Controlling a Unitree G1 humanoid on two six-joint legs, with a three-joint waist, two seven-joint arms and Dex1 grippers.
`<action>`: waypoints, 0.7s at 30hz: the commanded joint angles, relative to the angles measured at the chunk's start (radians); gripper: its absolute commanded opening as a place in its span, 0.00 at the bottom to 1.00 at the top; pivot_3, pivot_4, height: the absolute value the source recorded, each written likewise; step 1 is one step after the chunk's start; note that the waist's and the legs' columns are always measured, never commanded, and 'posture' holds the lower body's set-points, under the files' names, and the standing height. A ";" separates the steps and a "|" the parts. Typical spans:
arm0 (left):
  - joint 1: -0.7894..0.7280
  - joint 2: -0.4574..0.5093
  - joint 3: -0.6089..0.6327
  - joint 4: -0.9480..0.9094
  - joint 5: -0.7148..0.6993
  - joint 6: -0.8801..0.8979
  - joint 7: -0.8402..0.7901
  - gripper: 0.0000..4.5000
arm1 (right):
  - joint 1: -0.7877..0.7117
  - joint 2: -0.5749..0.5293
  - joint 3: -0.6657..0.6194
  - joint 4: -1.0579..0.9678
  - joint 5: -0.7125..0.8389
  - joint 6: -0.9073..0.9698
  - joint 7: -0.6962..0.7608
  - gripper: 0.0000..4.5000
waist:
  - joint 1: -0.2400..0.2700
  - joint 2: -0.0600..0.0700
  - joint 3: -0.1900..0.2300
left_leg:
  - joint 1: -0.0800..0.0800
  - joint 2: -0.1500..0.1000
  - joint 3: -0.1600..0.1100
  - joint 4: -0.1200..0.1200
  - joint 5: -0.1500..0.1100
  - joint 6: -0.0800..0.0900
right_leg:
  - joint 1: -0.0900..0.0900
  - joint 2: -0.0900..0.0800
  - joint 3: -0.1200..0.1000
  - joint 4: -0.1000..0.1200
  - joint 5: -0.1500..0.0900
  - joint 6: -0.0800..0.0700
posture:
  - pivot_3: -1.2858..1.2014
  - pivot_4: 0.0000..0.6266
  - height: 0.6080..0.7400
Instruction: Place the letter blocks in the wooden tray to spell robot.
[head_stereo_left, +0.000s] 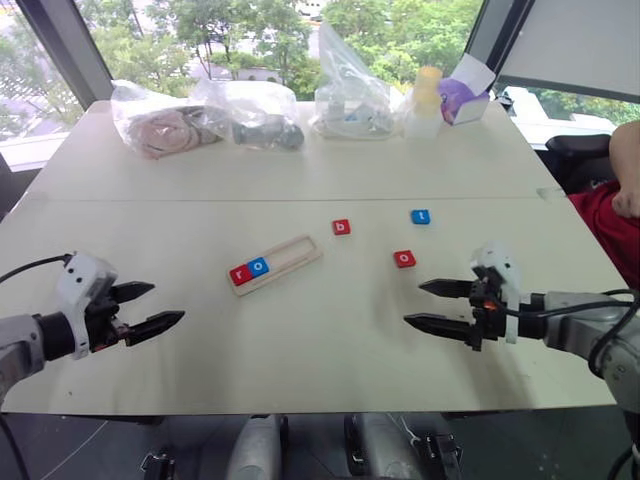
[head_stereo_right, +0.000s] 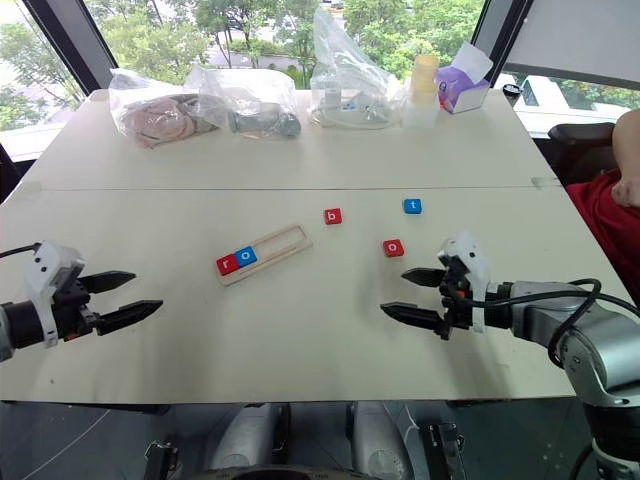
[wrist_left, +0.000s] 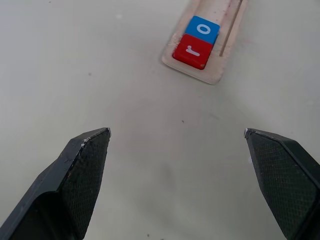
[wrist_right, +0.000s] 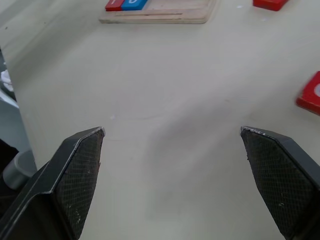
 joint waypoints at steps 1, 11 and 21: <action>0.008 0.001 0.049 -0.037 -0.007 -0.014 0.004 1.00 | -0.029 -0.011 -0.001 0.010 -0.004 -0.025 0.013 1.00 | 0.000 0.000 0.000 | 0.000 0.000 0.000 0.000 0.000 0.000 | 0.000 0.000 0.000 0.000 0.000 0.000 | 0.52 0.24 1.00; 0.032 0.009 0.063 -0.066 0.011 -0.004 0.023 1.00 | -0.049 0.000 0.028 0.027 -0.012 -0.045 0.009 1.00 | 0.001 0.000 0.000 | 0.000 -0.002 0.001 0.000 0.000 0.000 | 0.000 -0.003 -0.001 0.000 0.000 0.000 | 0.52 0.24 1.00; -0.064 0.096 -0.017 0.013 0.076 -0.078 -0.050 1.00 | -0.072 -0.002 0.068 0.025 -0.021 -0.038 0.016 1.00 | 0.002 0.000 0.000 | 0.000 -0.002 0.002 0.000 0.000 0.000 | 0.000 -0.005 -0.002 0.000 0.000 0.000 | 0.52 0.24 1.00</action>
